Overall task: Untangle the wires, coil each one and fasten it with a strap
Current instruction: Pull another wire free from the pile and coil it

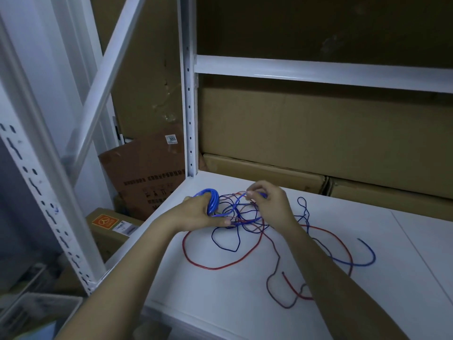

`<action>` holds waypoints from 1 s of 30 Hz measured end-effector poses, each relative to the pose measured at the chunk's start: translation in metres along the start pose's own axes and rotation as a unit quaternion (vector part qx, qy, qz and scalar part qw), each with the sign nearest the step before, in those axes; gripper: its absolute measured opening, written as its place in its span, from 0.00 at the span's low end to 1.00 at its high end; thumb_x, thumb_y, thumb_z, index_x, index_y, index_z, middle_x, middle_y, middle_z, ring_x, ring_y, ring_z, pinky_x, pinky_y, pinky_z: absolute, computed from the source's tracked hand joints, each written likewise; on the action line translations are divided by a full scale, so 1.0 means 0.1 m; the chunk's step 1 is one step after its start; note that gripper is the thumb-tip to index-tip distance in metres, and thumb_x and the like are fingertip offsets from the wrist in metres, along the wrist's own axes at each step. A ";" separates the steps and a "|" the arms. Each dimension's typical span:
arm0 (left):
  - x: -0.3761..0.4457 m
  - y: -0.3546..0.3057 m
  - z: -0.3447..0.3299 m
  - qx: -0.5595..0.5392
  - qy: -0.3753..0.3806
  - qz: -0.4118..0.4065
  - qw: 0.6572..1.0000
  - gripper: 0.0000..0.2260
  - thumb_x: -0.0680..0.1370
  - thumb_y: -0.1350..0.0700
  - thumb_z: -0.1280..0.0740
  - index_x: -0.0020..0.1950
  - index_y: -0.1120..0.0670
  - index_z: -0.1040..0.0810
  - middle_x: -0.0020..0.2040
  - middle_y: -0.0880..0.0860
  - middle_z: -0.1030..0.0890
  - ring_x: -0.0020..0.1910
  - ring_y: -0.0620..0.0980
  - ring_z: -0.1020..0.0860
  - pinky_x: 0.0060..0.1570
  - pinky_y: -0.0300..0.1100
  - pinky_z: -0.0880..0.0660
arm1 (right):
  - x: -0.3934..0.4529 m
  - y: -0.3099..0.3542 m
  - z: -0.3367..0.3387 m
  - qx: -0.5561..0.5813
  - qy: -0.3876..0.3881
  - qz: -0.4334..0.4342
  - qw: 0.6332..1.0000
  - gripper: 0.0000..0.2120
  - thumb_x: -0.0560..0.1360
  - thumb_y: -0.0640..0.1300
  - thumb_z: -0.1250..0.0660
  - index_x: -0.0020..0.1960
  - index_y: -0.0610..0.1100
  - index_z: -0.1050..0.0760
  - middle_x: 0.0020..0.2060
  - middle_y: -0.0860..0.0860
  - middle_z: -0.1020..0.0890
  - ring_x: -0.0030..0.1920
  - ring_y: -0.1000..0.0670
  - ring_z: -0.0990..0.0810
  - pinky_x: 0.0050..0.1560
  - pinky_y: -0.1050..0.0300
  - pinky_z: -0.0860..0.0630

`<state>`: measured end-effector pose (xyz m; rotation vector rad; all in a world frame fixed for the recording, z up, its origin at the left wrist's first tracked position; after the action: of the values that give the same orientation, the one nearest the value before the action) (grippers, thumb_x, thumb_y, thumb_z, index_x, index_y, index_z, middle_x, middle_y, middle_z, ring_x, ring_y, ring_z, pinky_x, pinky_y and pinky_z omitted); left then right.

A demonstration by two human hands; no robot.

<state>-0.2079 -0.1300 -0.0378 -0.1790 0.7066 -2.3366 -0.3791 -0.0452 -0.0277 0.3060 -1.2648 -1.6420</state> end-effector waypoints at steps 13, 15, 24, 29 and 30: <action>-0.13 -0.36 0.33 -0.345 -0.120 -0.106 0.925 0.18 0.80 0.46 0.37 0.34 0.51 0.37 0.26 0.45 0.36 0.26 0.43 0.40 0.29 0.32 0.38 | -0.25 0.07 -0.44 -0.108 0.097 0.154 0.977 0.05 0.75 0.42 0.31 0.51 0.46 0.19 0.56 0.55 0.24 0.60 0.56 0.30 0.62 0.70 0.39; -0.12 -0.32 0.35 -0.359 -0.160 -0.086 0.916 0.18 0.79 0.45 0.37 0.34 0.51 0.38 0.25 0.45 0.37 0.26 0.44 0.40 0.29 0.33 0.38 | -0.27 0.07 -0.44 -0.038 0.111 0.099 0.988 0.03 0.76 0.45 0.31 0.45 0.49 0.19 0.53 0.54 0.23 0.57 0.58 0.28 0.58 0.75 0.38; -0.15 -0.23 0.24 -0.268 -0.148 -0.021 0.952 0.22 0.79 0.40 0.39 0.43 0.61 0.27 0.31 0.51 0.30 0.29 0.46 0.34 0.39 0.43 0.33 | 0.06 0.46 0.13 0.163 -0.031 0.050 0.985 0.10 0.80 0.40 0.38 0.41 0.48 0.23 0.28 0.59 0.22 0.32 0.61 0.26 0.44 0.59 0.24; -0.27 -0.48 0.17 -0.353 -0.027 -0.095 0.931 0.20 0.79 0.41 0.42 0.36 0.55 0.34 0.23 0.47 0.37 0.23 0.45 0.41 0.28 0.34 0.39 | 0.25 0.76 0.14 0.137 -0.054 0.118 0.982 0.08 0.76 0.39 0.32 0.42 0.50 0.20 0.38 0.58 0.17 0.40 0.62 0.22 0.45 0.71 0.30; -0.30 -0.51 0.20 -0.386 -0.020 -0.109 0.916 0.21 0.78 0.40 0.42 0.35 0.55 0.34 0.22 0.47 0.38 0.23 0.45 0.42 0.27 0.34 0.40 | 0.29 0.73 0.09 0.129 -0.038 0.109 0.985 0.06 0.76 0.40 0.32 0.42 0.48 0.19 0.38 0.54 0.17 0.40 0.60 0.23 0.44 0.70 0.30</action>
<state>-0.2082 -0.0879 0.0076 -0.6789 1.6309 -2.1123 -0.3588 -0.0596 0.0475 0.2530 -1.5161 -1.3163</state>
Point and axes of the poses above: each hand's wrist, its own x-axis towards the middle knuckle, its own z-axis out of the back of the hand, y = z × x, the point moved 7 cm from there along x, towards the middle knuckle
